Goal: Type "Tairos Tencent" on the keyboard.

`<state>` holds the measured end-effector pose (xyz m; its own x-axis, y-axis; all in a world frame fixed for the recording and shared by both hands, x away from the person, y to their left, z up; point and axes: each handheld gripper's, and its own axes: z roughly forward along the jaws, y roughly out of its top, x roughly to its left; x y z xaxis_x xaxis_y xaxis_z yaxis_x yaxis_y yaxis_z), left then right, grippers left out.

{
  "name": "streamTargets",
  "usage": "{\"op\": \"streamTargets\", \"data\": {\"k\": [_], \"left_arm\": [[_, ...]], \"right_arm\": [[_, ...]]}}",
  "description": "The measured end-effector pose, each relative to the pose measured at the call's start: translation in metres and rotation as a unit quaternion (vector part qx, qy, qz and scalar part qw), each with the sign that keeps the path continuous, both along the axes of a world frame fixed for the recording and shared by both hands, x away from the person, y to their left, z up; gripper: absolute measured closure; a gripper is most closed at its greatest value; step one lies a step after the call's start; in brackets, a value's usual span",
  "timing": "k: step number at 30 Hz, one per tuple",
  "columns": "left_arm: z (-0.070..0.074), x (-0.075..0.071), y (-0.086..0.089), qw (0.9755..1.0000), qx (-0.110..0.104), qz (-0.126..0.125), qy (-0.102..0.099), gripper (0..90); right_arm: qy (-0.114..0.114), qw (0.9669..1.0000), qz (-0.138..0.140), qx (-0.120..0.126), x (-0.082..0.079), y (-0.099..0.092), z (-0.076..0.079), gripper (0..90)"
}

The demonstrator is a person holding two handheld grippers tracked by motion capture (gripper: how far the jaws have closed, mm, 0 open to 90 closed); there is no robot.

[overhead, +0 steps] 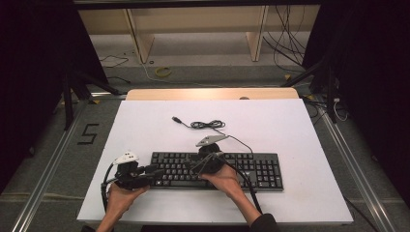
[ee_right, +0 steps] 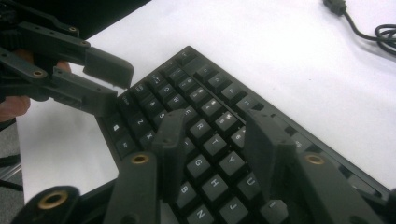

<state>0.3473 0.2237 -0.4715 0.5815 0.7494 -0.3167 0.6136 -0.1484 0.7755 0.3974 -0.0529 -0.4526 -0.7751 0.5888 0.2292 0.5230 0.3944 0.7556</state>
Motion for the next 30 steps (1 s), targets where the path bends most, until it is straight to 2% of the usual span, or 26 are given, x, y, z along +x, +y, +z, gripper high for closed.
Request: {"op": "streamTargets", "data": {"k": [5,10,13,16,23,30], "left_arm": [[0.000,0.000,-0.003,1.0000,-0.003,0.000,-0.003,47.4],[-0.001,0.002,-0.006,0.9999,-0.004,-0.005,-0.010,39.1],[0.000,0.004,-0.006,0.9998,-0.010,-0.009,-0.016,35.1],[-0.001,0.006,-0.007,0.9998,-0.013,-0.012,-0.007,30.8],[-0.002,0.010,-0.008,0.9998,-0.013,-0.011,-0.013,28.9],[-0.003,0.014,-0.007,0.9998,-0.014,-0.007,-0.008,29.6]], "right_arm": [[-0.005,0.9999,-0.008,0.010,-0.002,-0.007,0.003,49.1],[-0.009,0.9996,-0.013,0.022,-0.004,-0.014,0.005,45.1],[-0.012,0.9996,-0.017,0.021,-0.005,-0.018,0.006,43.7],[-0.014,0.9994,-0.022,0.021,-0.006,-0.022,0.007,41.0],[-0.014,0.9991,-0.031,0.024,-0.007,-0.031,0.008,37.0],[-0.018,0.9988,-0.037,0.027,-0.008,-0.038,0.011,35.7]]}}
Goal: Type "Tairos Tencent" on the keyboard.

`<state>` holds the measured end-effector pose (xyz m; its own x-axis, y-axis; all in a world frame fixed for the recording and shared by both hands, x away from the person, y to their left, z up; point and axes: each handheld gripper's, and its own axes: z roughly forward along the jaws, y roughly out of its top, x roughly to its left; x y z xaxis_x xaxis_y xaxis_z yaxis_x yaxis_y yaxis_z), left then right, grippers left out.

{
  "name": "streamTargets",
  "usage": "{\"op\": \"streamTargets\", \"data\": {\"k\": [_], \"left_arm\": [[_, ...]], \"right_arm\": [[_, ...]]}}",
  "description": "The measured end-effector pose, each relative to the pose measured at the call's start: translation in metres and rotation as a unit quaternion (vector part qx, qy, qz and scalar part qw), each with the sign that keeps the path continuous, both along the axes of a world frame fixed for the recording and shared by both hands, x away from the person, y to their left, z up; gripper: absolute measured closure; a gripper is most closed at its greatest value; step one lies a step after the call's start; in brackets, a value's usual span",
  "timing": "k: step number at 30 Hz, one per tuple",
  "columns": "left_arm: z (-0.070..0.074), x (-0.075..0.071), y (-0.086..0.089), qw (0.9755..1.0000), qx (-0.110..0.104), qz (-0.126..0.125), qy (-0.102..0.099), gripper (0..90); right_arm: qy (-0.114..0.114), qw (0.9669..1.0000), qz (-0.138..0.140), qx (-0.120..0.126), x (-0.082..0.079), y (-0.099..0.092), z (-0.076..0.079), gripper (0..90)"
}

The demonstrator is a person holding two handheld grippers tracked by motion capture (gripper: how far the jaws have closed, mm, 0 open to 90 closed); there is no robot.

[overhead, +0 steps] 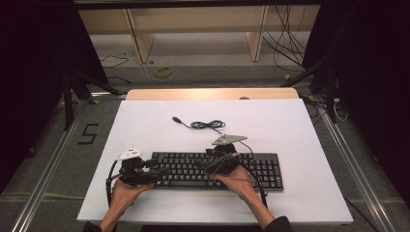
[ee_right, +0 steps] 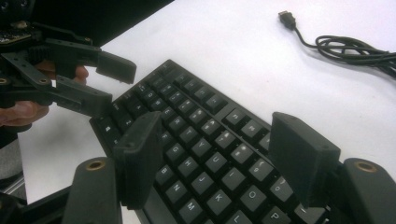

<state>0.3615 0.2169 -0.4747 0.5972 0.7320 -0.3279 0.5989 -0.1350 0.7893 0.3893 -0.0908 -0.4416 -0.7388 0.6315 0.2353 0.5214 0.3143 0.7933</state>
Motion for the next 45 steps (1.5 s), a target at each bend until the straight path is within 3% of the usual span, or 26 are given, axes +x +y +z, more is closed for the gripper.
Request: {"op": "streamTargets", "data": {"k": [5,9,16,22,27,35,39,45], "left_arm": [[-0.001,0.003,0.003,1.0000,0.002,0.005,0.002,35.3],[-0.002,0.005,0.005,0.9999,0.009,0.004,0.005,45.2],[-0.004,0.006,0.002,0.9993,0.035,-0.007,0.014,67.6],[-0.006,0.008,0.000,0.9982,0.055,-0.009,0.022,78.5],[-0.007,0.009,-0.001,0.9972,0.069,-0.011,0.026,83.1],[-0.008,0.009,-0.001,0.9966,0.074,-0.014,0.033,88.5],[-0.010,0.009,-0.004,0.9953,0.087,-0.017,0.039,89.0],[-0.010,0.009,-0.005,0.9954,0.087,-0.014,0.039,89.1]], "right_arm": [[0.000,1.0000,-0.002,-0.001,0.000,-0.003,0.000,33.8],[0.000,1.0000,-0.003,-0.003,0.000,-0.004,0.000,33.2],[0.000,1.0000,-0.005,-0.005,0.000,-0.005,-0.001,32.6],[-0.001,1.0000,-0.006,-0.005,0.000,-0.005,-0.001,32.5],[-0.001,1.0000,-0.006,-0.007,0.000,-0.006,-0.001,32.5],[-0.001,0.9999,-0.006,-0.009,0.000,-0.006,-0.002,32.7],[0.000,0.9999,-0.006,-0.009,0.000,-0.006,-0.002,32.9],[-0.001,0.9999,-0.006,-0.009,0.000,-0.005,-0.002,33.1]]}}
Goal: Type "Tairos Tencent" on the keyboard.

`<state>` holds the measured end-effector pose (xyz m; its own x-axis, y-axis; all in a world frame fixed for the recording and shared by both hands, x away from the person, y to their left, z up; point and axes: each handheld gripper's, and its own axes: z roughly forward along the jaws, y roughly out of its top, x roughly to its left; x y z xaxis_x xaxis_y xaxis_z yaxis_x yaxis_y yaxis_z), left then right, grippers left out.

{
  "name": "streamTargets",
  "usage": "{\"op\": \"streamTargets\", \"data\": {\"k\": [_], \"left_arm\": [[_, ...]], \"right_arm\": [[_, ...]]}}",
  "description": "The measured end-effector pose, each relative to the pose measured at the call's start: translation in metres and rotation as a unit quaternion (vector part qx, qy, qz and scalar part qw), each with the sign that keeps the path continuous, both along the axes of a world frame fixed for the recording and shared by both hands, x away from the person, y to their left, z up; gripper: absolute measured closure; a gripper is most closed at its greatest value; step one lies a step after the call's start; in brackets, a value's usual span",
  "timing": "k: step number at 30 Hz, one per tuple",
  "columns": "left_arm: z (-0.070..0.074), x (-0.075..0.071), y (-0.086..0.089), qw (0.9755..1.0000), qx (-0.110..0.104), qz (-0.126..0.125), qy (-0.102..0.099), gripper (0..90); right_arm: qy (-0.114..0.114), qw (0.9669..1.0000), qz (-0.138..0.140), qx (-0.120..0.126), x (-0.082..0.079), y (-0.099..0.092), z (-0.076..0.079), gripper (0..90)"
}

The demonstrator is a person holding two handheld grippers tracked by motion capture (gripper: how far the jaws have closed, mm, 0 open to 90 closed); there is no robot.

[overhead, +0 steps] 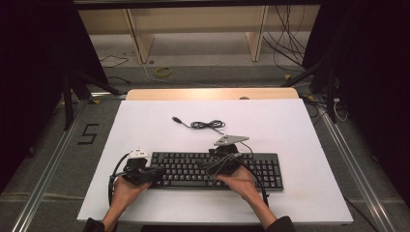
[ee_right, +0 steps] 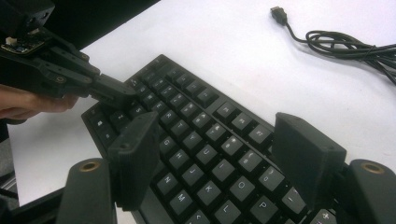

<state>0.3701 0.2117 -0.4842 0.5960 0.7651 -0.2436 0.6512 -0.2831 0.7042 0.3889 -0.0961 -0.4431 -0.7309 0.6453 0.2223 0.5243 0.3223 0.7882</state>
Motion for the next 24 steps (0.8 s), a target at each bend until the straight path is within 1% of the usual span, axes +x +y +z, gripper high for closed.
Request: {"op": "streamTargets", "data": {"k": [3,4,5,6,7,9,10,13,15,19,24], "left_arm": [[0.001,0.000,0.000,1.0000,-0.006,0.002,0.000,88.7],[0.002,0.000,0.001,1.0000,-0.008,0.001,-0.001,85.7],[0.003,0.000,0.001,0.9999,-0.017,0.001,-0.002,84.2],[0.004,-0.001,0.002,0.9998,-0.020,0.001,-0.003,82.5],[0.004,-0.001,0.002,0.9997,-0.023,-0.002,-0.008,81.3],[0.006,-0.002,0.002,0.9995,-0.030,0.000,-0.011,76.7],[0.007,-0.002,0.002,0.9992,-0.037,-0.001,-0.013,74.8],[0.010,-0.003,0.002,0.9986,-0.050,0.004,-0.016,65.5],[0.010,-0.004,0.002,0.9982,-0.056,0.004,-0.020,61.8],[0.012,-0.005,0.001,0.9975,-0.066,0.003,-0.023,53.9],[0.014,-0.007,0.000,0.9965,-0.076,0.000,-0.035,45.3]], "right_arm": [[-0.002,1.0000,0.000,0.001,0.000,0.000,0.000,33.2],[-0.003,1.0000,0.000,0.002,0.000,0.000,0.000,33.2],[-0.002,1.0000,-0.001,0.003,0.000,0.000,0.001,33.2],[-0.003,1.0000,-0.001,0.003,0.000,-0.001,0.001,33.3],[-0.003,1.0000,-0.001,0.003,0.000,-0.001,0.001,33.3],[-0.003,1.0000,-0.001,0.003,0.000,0.000,0.001,33.5],[-0.003,1.0000,-0.001,0.003,0.000,-0.001,0.001,33.6],[-0.005,1.0000,-0.002,0.004,0.000,-0.001,0.001,34.3],[-0.006,1.0000,-0.002,0.004,0.000,-0.001,0.001,35.1],[-0.006,1.0000,0.000,0.002,0.000,0.000,0.001,38.0],[-0.005,1.0000,0.001,-0.001,0.001,0.000,0.000,41.5]]}}
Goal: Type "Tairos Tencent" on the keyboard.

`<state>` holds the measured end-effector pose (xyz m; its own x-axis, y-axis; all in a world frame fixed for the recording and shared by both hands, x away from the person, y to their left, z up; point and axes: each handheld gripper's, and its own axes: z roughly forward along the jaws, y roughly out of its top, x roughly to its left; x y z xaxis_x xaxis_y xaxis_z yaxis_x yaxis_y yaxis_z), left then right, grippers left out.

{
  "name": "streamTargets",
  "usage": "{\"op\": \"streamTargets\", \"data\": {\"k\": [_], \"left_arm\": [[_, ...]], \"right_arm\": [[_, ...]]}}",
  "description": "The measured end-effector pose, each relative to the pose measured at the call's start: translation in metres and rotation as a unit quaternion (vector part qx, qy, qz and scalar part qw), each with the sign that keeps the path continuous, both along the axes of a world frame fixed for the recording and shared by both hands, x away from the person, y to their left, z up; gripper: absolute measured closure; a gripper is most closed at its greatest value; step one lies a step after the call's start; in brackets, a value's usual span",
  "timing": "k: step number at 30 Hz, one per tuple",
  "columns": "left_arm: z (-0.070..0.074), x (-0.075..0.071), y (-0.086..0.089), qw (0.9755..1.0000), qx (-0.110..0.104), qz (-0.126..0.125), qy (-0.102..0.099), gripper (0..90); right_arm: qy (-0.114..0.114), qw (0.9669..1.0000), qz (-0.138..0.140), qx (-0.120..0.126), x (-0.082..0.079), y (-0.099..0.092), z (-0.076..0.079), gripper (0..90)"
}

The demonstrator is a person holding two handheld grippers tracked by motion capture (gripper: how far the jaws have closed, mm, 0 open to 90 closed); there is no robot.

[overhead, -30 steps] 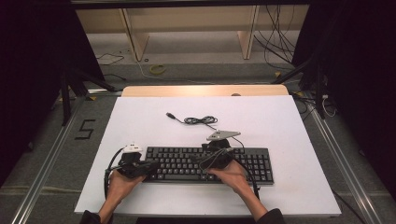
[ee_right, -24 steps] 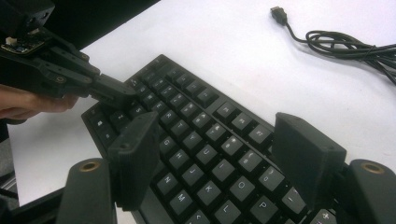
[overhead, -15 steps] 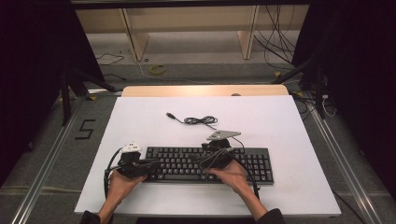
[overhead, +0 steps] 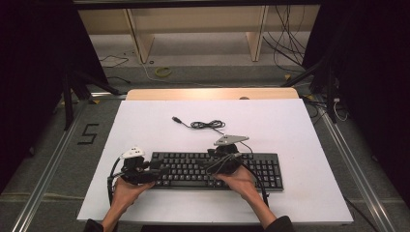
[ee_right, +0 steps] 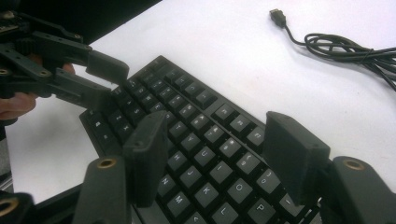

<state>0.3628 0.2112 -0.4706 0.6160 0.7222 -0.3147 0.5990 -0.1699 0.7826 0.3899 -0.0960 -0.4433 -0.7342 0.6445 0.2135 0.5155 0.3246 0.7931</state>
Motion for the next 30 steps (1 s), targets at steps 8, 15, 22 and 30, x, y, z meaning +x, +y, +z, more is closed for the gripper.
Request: {"op": "streamTargets", "data": {"k": [8,15,22,30], "left_arm": [[0.0033,-0.0029,-0.0001,0.9998,-0.012,0.003,-0.017,36.9],[0.0039,-0.0048,-0.0001,0.9997,-0.017,0.006,-0.017,34.5],[0.0044,-0.0066,-0.0001,0.9996,-0.021,0.007,-0.017,33.7],[0.0050,-0.0086,0.0003,0.9996,-0.024,0.006,-0.016,31.9]], "right_arm": [[-0.001,1.0000,0.003,-0.006,0.0007,0.0011,-0.0013,48.3],[0.001,0.9999,0.006,-0.012,0.0008,0.0031,-0.0029,55.7],[0.004,0.9997,0.006,-0.023,0.0023,0.0050,-0.0059,63.3],[0.010,0.9992,0.011,-0.036,0.0028,0.0090,-0.0102,72.4]]}}
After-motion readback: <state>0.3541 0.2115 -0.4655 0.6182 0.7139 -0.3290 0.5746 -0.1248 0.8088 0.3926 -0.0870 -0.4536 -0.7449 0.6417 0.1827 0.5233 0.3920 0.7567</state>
